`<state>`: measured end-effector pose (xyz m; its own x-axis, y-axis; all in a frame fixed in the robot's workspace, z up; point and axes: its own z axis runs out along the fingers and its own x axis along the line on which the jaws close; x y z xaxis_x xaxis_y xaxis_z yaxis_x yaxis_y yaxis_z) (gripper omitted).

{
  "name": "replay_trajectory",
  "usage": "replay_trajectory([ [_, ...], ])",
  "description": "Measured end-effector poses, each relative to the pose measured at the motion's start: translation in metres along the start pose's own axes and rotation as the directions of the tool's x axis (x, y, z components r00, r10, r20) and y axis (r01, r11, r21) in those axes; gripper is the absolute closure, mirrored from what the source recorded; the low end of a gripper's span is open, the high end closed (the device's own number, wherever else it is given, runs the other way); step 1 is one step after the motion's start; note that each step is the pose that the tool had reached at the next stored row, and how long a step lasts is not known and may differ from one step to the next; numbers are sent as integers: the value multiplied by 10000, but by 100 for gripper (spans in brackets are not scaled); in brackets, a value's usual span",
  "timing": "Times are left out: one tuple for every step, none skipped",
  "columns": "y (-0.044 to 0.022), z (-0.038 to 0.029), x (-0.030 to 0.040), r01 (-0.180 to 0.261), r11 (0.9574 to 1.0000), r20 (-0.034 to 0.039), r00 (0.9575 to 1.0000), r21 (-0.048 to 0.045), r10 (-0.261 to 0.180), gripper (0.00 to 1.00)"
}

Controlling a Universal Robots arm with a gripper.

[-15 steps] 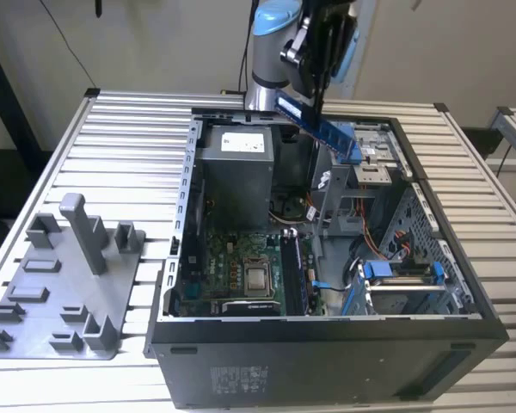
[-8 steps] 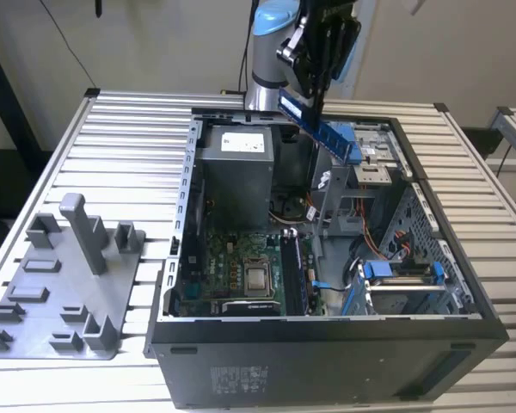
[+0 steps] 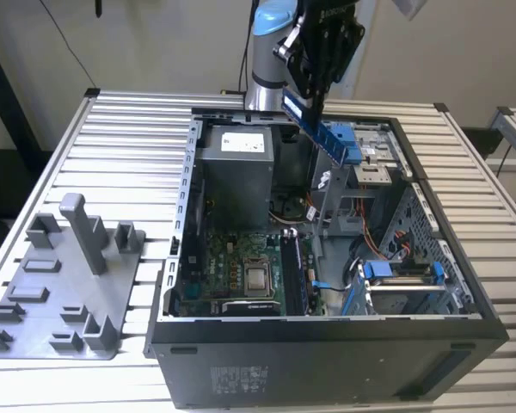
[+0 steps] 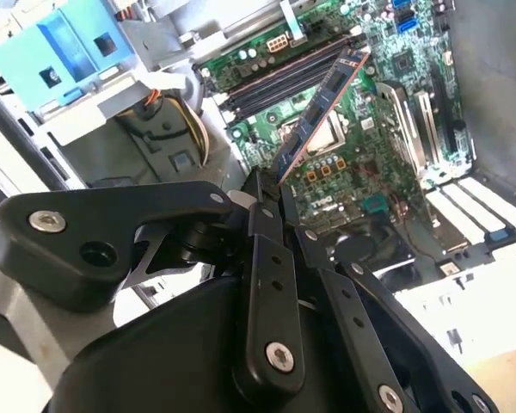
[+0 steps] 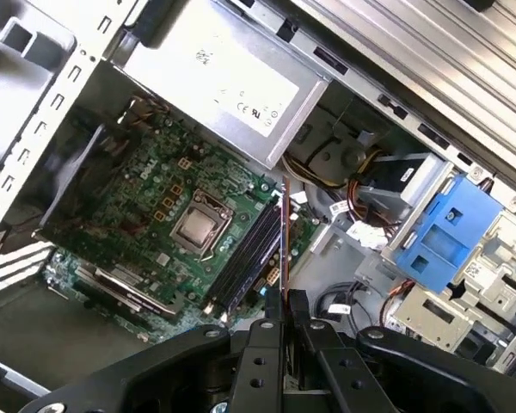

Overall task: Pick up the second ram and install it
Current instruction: 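Insert the second ram into the second slot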

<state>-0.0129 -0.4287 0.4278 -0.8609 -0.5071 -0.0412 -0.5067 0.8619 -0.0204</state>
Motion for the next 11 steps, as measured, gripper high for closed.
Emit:
replay_trajectory([
  [0, 1, 0, -155, 9999, -3, 9999, 7, 155, 86],
  [0, 3, 0, -310, 9995, -7, 9995, 14, 310, 86],
  [0, 5, 0, -464, 9989, -10, 9989, 19, 464, 86],
  [0, 5, 0, -617, 9981, -13, 9981, 27, 617, 86],
  [0, 6, 0, -769, 9970, -16, 9970, 34, 769, 86],
  [0, 7, 0, -917, 9958, -19, 9958, 43, 917, 86],
  [0, 8, 0, -1055, 9944, -23, 9944, 51, 1055, 86],
  [0, 9, 0, -1210, 9926, -28, 9926, 63, 1210, 86],
  [0, 10, 0, -1349, 9908, -32, 9909, 75, 1349, 86],
  [0, 11, 1, -1487, 9888, -36, 9889, 85, 1487, 86],
  [0, 11, 1, -1619, 9868, -39, 9868, 95, 1619, 86],
])
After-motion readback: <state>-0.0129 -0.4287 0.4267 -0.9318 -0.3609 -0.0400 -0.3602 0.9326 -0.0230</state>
